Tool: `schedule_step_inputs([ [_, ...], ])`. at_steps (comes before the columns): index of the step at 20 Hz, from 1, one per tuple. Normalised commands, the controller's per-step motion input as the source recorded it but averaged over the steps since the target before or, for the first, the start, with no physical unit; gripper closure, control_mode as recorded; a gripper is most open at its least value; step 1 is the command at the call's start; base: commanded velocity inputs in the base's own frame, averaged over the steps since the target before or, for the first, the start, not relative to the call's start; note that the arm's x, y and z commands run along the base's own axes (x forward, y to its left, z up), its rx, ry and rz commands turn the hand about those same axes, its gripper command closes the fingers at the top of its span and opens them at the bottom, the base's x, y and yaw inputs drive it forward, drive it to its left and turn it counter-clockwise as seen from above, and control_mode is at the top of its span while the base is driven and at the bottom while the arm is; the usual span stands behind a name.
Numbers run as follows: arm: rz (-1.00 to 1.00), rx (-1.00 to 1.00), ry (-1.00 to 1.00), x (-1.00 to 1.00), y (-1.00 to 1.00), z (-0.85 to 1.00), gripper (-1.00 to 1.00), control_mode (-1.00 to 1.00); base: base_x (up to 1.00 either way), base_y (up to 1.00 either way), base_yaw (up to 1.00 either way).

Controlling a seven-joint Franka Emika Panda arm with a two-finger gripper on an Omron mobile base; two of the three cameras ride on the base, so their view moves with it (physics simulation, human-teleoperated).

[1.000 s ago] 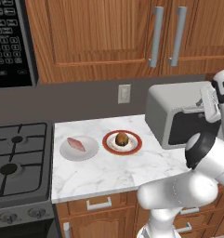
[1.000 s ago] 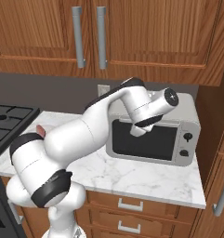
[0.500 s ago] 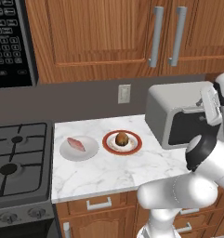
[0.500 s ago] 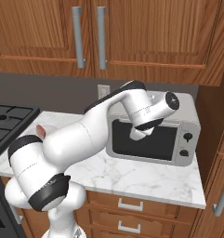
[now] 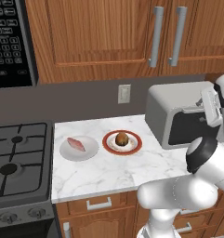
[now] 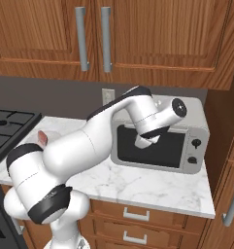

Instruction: Open the toaster oven door. Place the bread on the top rack in the toaster oven and place the steak on the bottom rack.

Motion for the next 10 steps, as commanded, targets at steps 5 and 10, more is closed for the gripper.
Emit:
schedule_step_inputs([
  [5,0.0,0.02,0.0,-0.15,0.0,0.0,-1.0,-1.0,0.0,0.0,0.0],
  [10,0.0,0.0,0.0,-0.04,0.03,-0.09,-1.0,-1.0,0.0,0.0,0.0],
])
